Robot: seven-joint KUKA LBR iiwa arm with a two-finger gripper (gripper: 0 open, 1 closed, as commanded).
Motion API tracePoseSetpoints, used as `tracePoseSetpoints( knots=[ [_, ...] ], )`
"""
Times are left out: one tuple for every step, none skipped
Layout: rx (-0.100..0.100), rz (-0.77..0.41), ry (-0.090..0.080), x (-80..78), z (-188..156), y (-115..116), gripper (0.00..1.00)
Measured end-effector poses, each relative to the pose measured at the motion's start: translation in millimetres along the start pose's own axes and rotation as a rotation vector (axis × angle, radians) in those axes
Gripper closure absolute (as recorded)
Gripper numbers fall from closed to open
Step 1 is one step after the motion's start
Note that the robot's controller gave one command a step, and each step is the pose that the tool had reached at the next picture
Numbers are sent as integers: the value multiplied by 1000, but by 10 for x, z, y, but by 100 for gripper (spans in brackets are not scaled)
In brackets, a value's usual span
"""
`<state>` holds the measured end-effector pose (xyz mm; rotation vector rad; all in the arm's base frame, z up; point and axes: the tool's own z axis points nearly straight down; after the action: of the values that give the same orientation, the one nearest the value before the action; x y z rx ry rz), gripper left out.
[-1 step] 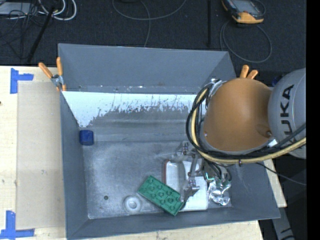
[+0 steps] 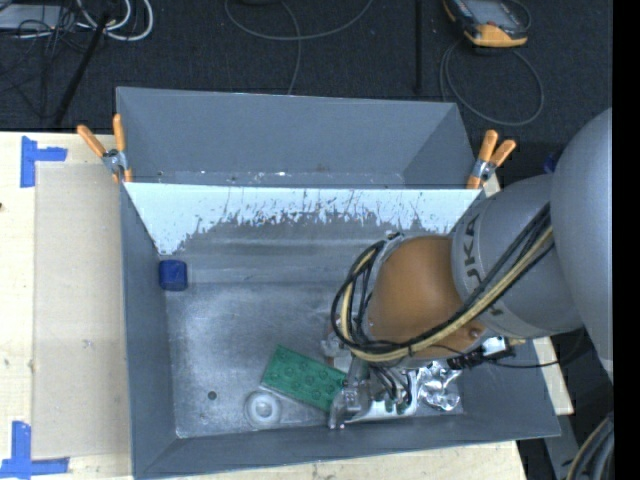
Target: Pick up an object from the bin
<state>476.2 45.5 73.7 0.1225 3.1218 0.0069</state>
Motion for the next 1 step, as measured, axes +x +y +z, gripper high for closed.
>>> tracePoseSetpoints(
  knots=[
    [6, 204, 16, 54, -263, 196, 0]
  ],
)
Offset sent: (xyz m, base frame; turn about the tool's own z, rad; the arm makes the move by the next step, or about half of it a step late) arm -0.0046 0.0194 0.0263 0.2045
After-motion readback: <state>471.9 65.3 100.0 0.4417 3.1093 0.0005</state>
